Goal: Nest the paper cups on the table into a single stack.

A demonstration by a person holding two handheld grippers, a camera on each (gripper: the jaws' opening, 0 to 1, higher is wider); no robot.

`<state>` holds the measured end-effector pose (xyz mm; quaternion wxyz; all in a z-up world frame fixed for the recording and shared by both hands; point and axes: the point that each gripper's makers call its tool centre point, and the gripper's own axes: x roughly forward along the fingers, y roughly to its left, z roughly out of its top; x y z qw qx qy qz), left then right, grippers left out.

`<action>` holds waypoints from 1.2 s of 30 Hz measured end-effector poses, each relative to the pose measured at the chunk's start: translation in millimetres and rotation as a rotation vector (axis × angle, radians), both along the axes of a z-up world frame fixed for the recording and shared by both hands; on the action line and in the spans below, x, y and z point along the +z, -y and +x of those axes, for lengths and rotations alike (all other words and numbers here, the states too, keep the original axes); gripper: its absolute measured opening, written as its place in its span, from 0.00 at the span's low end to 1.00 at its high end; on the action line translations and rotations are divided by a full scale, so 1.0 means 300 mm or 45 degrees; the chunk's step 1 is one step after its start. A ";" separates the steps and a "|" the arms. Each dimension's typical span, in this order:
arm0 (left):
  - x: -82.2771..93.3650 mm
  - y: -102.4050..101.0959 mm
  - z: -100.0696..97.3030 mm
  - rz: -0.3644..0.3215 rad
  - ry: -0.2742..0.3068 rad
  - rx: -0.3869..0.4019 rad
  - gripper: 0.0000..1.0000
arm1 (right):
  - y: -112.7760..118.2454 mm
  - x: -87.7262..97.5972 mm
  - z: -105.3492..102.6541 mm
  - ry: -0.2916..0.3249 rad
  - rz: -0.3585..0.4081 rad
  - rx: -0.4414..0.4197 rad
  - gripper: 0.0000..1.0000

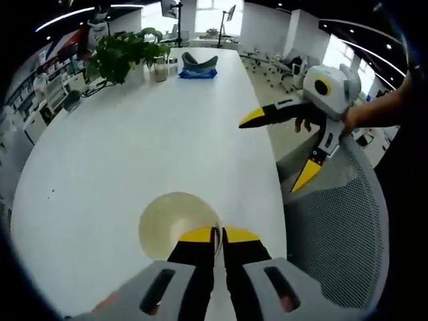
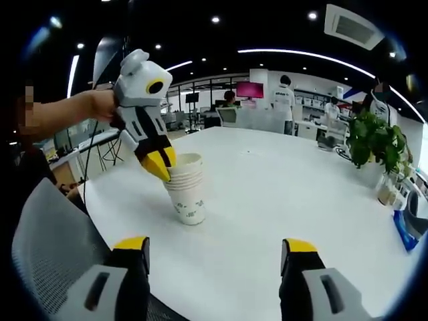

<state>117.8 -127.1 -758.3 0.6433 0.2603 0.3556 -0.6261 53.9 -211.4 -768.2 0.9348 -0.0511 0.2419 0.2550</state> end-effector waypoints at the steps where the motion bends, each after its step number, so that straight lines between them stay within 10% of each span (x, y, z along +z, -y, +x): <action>1: -0.006 0.002 -0.001 0.002 -0.007 -0.002 0.02 | 0.000 0.000 0.000 -0.001 0.000 0.000 0.81; 23: -0.016 0.007 -0.004 -0.029 -0.009 0.009 0.10 | 0.006 -0.004 0.001 -0.003 -0.007 -0.003 0.81; 36: 0.147 -0.064 0.074 -0.315 0.103 0.182 0.21 | -0.003 0.003 0.002 0.011 -0.003 0.008 0.85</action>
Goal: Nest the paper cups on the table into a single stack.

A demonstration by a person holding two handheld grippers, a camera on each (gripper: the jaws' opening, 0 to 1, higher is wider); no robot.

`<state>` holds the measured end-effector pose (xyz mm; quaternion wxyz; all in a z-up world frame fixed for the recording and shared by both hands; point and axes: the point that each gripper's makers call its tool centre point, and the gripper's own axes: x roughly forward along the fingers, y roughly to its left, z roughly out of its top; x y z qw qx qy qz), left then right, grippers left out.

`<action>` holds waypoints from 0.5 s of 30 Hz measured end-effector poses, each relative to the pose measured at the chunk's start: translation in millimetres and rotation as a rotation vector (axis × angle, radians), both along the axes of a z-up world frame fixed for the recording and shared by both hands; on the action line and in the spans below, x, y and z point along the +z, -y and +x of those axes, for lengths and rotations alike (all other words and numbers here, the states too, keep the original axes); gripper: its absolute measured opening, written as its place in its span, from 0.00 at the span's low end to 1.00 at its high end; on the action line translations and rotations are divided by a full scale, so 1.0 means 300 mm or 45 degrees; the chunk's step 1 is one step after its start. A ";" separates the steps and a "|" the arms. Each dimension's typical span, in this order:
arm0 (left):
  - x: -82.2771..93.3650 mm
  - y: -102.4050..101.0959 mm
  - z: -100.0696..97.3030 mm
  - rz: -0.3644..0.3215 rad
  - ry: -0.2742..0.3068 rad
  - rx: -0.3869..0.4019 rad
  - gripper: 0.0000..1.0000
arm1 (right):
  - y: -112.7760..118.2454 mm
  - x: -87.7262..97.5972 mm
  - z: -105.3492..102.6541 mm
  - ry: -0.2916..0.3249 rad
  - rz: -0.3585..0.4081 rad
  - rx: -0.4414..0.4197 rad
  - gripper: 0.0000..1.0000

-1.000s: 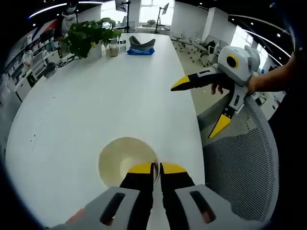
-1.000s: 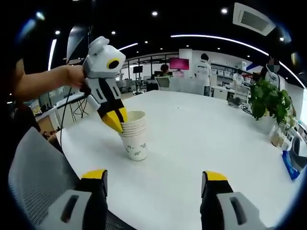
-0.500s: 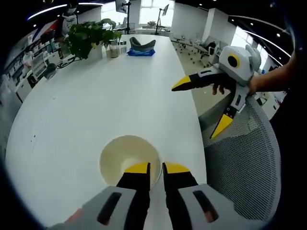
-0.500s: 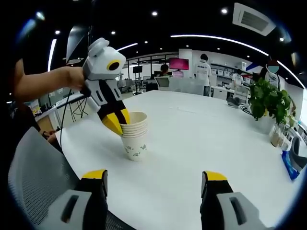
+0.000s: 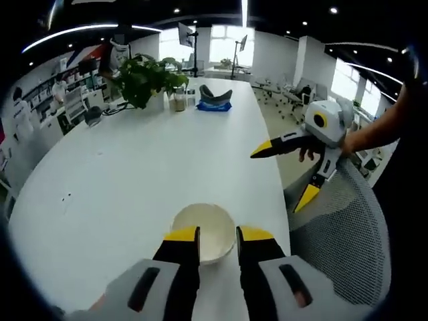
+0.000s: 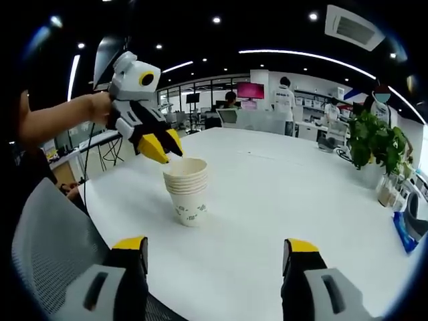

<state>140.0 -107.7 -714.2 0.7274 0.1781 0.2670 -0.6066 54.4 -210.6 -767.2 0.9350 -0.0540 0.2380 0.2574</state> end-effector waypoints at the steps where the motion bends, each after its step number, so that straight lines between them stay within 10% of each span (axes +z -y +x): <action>1: 0.006 -0.013 0.009 -0.018 0.014 0.019 0.23 | -0.002 0.000 0.000 0.000 -0.002 0.005 0.85; 15: -0.056 -0.207 0.019 -0.136 0.022 0.238 0.51 | -0.020 0.013 0.009 -0.016 -0.058 0.093 0.90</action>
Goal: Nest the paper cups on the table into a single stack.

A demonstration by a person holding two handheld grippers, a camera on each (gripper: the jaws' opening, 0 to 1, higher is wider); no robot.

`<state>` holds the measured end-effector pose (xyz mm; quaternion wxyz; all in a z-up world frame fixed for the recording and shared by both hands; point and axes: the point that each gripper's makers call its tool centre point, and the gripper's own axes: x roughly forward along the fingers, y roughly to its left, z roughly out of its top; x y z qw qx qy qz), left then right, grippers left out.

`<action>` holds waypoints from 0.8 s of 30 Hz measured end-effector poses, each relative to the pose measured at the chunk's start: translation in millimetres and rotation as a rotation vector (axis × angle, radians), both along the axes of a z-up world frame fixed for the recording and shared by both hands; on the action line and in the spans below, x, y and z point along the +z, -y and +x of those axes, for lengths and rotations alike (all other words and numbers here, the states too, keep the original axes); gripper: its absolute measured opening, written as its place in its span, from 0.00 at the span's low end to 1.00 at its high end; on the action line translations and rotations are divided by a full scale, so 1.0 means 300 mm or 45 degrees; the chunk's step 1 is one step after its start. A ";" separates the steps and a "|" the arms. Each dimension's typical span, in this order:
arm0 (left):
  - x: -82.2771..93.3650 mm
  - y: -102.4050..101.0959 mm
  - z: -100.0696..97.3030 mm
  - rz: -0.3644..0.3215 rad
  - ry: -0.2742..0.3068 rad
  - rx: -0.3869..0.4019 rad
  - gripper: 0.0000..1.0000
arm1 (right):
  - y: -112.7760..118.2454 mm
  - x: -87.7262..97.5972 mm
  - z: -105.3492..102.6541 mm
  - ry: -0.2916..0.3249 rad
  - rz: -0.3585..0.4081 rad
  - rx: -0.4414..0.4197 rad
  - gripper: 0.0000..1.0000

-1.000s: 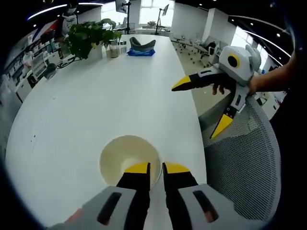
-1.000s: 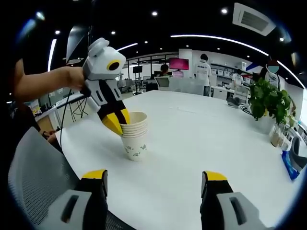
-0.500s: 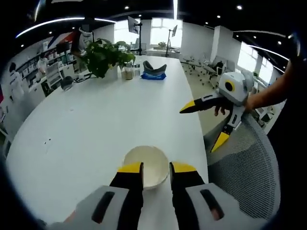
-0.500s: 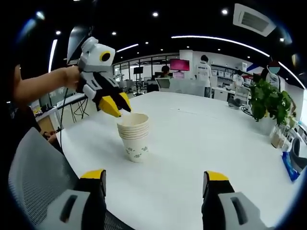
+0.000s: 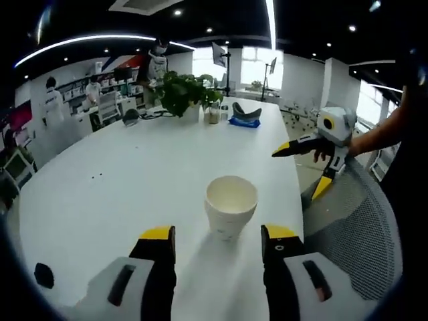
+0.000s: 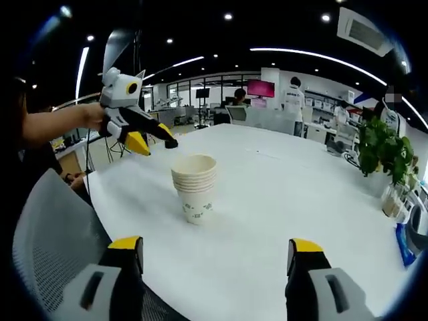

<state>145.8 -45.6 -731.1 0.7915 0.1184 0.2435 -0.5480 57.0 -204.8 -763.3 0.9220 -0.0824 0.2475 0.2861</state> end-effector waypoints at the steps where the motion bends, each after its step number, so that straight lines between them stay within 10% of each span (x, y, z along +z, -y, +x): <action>1: -0.004 0.004 -0.010 -0.005 -0.003 0.005 0.52 | 0.000 0.007 0.006 0.005 0.000 0.005 0.90; 24: -0.236 0.122 -0.031 -0.010 -0.069 0.016 0.54 | -0.209 0.075 0.184 0.051 0.079 0.110 0.81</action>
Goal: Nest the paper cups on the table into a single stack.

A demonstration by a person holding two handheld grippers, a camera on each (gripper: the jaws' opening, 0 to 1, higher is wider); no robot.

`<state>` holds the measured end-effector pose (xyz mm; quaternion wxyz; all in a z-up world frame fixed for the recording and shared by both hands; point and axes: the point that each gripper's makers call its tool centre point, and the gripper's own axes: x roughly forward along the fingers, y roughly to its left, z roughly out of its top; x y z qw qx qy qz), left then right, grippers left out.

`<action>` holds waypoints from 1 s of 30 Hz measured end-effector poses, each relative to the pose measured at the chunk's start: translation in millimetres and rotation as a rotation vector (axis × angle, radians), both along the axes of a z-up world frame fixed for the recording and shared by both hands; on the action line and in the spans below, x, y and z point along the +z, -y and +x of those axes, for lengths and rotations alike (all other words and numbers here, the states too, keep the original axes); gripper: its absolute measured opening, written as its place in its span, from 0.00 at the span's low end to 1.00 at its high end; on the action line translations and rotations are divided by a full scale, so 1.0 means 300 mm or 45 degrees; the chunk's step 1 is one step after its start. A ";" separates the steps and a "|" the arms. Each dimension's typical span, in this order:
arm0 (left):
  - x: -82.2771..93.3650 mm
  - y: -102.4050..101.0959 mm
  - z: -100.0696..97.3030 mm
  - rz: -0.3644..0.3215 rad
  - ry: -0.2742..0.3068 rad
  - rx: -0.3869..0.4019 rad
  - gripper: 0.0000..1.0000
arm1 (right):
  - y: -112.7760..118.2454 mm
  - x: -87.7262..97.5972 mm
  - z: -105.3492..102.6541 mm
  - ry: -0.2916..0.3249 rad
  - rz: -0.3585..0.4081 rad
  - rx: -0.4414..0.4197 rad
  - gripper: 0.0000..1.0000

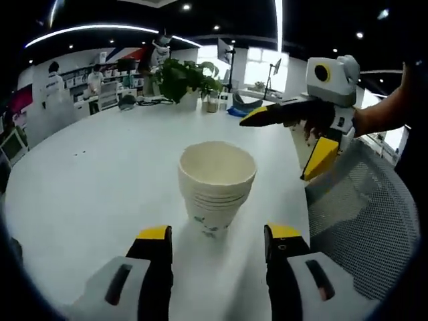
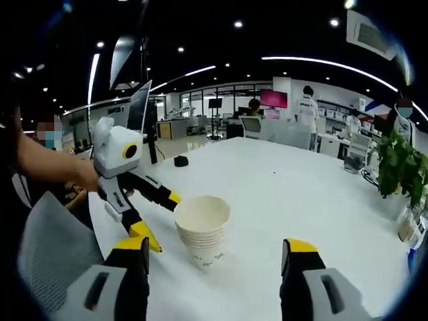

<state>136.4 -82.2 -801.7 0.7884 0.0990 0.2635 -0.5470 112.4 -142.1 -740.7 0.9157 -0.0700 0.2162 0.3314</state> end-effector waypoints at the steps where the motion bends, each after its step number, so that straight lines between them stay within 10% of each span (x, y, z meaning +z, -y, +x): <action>1: -0.002 0.010 0.000 -0.004 0.007 0.002 0.54 | -0.017 -0.016 0.008 -0.011 -0.011 0.013 0.80; 30: -0.009 0.102 0.043 -0.033 0.115 -0.040 0.37 | -0.108 -0.089 0.108 -0.146 0.013 0.023 0.46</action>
